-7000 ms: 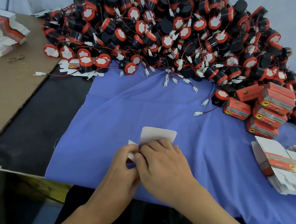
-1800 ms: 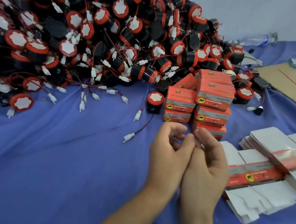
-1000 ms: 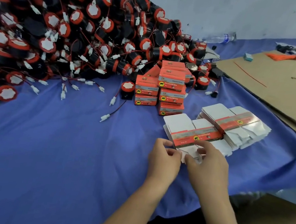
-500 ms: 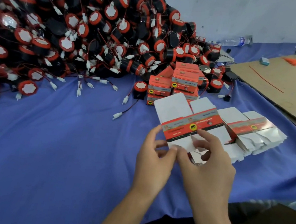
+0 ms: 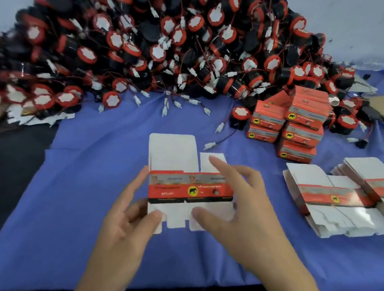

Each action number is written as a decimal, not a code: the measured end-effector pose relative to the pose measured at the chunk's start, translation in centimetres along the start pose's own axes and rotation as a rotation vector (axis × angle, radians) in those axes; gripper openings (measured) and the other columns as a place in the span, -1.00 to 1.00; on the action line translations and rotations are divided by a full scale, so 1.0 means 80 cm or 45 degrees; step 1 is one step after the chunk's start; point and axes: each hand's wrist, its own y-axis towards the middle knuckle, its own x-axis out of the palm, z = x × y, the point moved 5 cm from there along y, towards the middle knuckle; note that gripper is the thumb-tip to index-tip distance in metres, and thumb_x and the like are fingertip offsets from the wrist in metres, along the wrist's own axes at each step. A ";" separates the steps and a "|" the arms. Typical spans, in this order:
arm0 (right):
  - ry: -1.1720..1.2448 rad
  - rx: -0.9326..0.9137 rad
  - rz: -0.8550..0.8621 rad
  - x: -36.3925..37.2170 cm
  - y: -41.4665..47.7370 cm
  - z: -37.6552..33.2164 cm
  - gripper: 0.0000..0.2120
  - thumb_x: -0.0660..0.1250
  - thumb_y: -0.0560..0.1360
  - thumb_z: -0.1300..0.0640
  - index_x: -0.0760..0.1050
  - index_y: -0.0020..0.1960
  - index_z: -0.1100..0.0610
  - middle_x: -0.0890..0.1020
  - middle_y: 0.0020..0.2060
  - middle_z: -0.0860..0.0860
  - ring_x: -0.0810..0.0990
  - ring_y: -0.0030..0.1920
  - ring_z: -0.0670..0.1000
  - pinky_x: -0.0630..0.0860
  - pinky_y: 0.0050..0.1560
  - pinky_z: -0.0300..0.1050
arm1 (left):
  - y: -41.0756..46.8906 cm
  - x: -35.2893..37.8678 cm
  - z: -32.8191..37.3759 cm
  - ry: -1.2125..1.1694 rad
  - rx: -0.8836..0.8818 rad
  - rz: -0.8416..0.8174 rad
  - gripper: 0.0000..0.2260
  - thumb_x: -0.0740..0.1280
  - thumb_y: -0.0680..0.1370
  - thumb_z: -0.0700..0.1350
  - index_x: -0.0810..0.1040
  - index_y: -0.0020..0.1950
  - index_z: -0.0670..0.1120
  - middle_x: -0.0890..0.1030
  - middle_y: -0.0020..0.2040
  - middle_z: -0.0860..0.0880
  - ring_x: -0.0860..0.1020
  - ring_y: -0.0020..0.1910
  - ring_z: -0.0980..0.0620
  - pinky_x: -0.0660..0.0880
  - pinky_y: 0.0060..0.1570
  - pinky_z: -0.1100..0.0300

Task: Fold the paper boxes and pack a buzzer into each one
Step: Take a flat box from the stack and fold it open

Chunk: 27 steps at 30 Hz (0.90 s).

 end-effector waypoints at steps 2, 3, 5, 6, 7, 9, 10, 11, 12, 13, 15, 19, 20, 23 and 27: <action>-0.030 -0.033 -0.069 0.020 0.002 -0.011 -0.24 0.53 0.37 -0.18 0.24 0.46 -0.43 0.22 0.34 -0.27 0.42 0.18 -0.40 0.44 0.03 -0.44 | -0.009 -0.014 0.003 0.064 0.054 0.020 -0.35 0.30 0.61 -0.41 0.50 0.42 0.33 0.75 0.03 -0.06 0.66 -0.09 0.12 0.60 -0.05 0.31; -0.031 -0.038 -0.080 0.028 0.003 -0.017 -0.26 0.53 0.36 -0.18 0.28 0.44 -0.41 0.24 0.33 -0.27 0.45 0.17 -0.37 0.44 0.01 -0.44 | -0.011 -0.021 0.004 0.085 0.074 0.036 -0.34 0.29 0.61 -0.43 0.49 0.43 0.30 0.75 0.03 -0.04 0.65 -0.12 0.14 0.59 -0.06 0.32; -0.031 -0.030 -0.075 0.042 0.005 -0.025 -0.33 0.55 0.36 -0.15 0.36 0.39 -0.35 0.30 0.31 -0.27 0.46 0.17 -0.35 0.41 0.02 -0.47 | -0.014 -0.033 0.003 0.125 0.090 0.057 -0.34 0.28 0.60 -0.46 0.45 0.45 0.26 0.74 0.02 0.01 0.61 -0.17 0.15 0.57 -0.09 0.35; -0.032 -0.020 -0.075 0.048 0.005 -0.029 -0.37 0.55 0.36 -0.13 0.39 0.36 -0.32 0.34 0.28 -0.27 0.45 0.17 -0.35 0.41 0.02 -0.46 | -0.015 -0.039 0.003 0.151 0.098 0.055 -0.34 0.28 0.60 -0.45 0.44 0.45 0.26 0.74 0.02 0.03 0.60 -0.19 0.14 0.56 -0.10 0.36; -0.035 -0.018 -0.081 0.053 0.005 -0.034 -0.41 0.55 0.36 -0.11 0.41 0.33 -0.30 0.38 0.25 -0.27 0.45 0.16 -0.34 0.42 0.01 -0.43 | -0.016 -0.045 0.003 0.186 0.111 0.051 -0.34 0.29 0.61 -0.44 0.43 0.46 0.27 0.73 0.02 0.05 0.59 -0.19 0.13 0.55 -0.10 0.37; -0.007 -0.026 -0.081 0.058 0.003 -0.046 -0.49 0.52 0.35 -0.05 0.43 0.23 -0.26 0.50 0.16 -0.27 0.51 0.12 -0.28 0.45 -0.01 -0.35 | -0.018 -0.056 0.003 0.284 0.146 0.059 -0.34 0.31 0.60 -0.41 0.41 0.46 0.30 0.72 0.04 0.10 0.62 -0.15 0.15 0.52 -0.10 0.41; 0.065 -0.013 -0.097 0.060 0.002 -0.050 -0.53 0.52 0.35 0.01 0.44 0.17 -0.25 0.58 0.10 -0.24 0.57 0.08 -0.24 0.52 0.00 -0.27 | -0.018 -0.063 0.002 0.335 0.154 0.073 -0.34 0.33 0.60 -0.40 0.41 0.46 0.31 0.71 0.05 0.13 0.63 -0.14 0.17 0.51 -0.10 0.44; 0.196 0.019 -0.138 0.062 0.000 -0.055 -0.55 0.51 0.35 0.08 0.45 0.13 -0.24 0.64 0.05 -0.19 0.64 0.03 -0.16 0.61 -0.01 -0.14 | -0.017 -0.069 0.000 0.377 0.152 0.082 -0.35 0.35 0.59 -0.38 0.42 0.45 0.31 0.70 0.07 0.13 0.64 -0.12 0.17 0.51 -0.11 0.46; 0.374 0.053 -0.204 0.066 -0.003 -0.059 -0.56 0.50 0.37 0.16 0.47 0.11 -0.22 0.68 0.03 -0.15 0.70 -0.02 -0.08 0.68 -0.02 0.01 | -0.015 -0.073 -0.002 0.400 0.143 0.079 -0.35 0.37 0.58 -0.38 0.44 0.44 0.31 0.69 0.10 0.12 0.64 -0.08 0.16 0.52 -0.10 0.45; 0.550 0.069 -0.293 0.071 -0.006 -0.066 -0.57 0.49 0.39 0.23 0.50 0.12 -0.17 0.70 0.05 -0.12 0.73 -0.02 -0.02 0.70 -0.02 0.11 | -0.015 -0.076 -0.004 0.400 0.135 0.058 -0.35 0.40 0.57 -0.37 0.45 0.43 0.31 0.67 0.15 0.10 0.65 -0.02 0.17 0.54 -0.04 0.40; 0.803 0.083 -0.431 0.083 -0.013 -0.076 -0.59 0.47 0.45 0.29 0.52 0.19 -0.06 0.68 0.17 -0.07 0.72 0.12 0.01 0.68 0.09 0.22 | -0.016 -0.077 -0.005 0.335 0.145 -0.066 -0.36 0.48 0.54 -0.28 0.44 0.47 0.28 0.60 0.31 0.11 0.60 0.24 0.14 0.59 0.14 0.18; 1.343 0.141 -0.535 0.095 -0.021 -0.081 -0.57 0.40 0.50 0.27 0.47 0.35 0.10 0.64 0.27 0.20 0.67 0.18 0.25 0.62 0.19 0.13 | -0.026 -0.081 0.001 0.277 0.218 -0.396 -0.14 0.54 0.38 -0.03 0.23 0.58 0.37 0.36 0.51 0.17 0.43 0.47 0.16 0.52 0.30 0.22; 1.468 0.175 -0.539 0.096 -0.023 -0.080 -0.58 0.37 0.51 0.24 0.48 0.35 0.10 0.63 0.25 0.27 0.66 0.18 0.28 0.61 0.18 0.12 | -0.027 -0.084 0.003 0.349 0.254 -0.406 -0.07 0.58 0.33 0.00 0.19 0.58 0.39 0.31 0.53 0.16 0.42 0.47 0.17 0.48 0.30 0.30; 1.692 0.286 -0.567 0.101 -0.027 -0.078 -0.61 0.29 0.57 0.21 0.47 0.40 0.12 0.62 0.25 0.32 0.66 0.19 0.31 0.62 0.17 0.13 | -0.025 -0.091 0.016 0.558 0.414 -0.226 -0.06 0.62 0.27 0.11 0.24 0.56 0.38 0.32 0.53 0.13 0.39 0.48 0.14 0.42 0.25 0.45; 1.809 0.448 -0.668 0.117 -0.036 -0.081 -0.34 0.54 0.40 -0.05 0.45 0.43 0.10 0.61 0.30 0.30 0.60 0.31 0.29 0.57 0.31 0.13 | -0.023 -0.102 0.035 0.431 0.683 0.017 -0.37 0.55 0.39 0.03 0.46 0.44 0.21 0.54 0.38 0.07 0.54 0.37 -0.03 0.53 0.19 0.24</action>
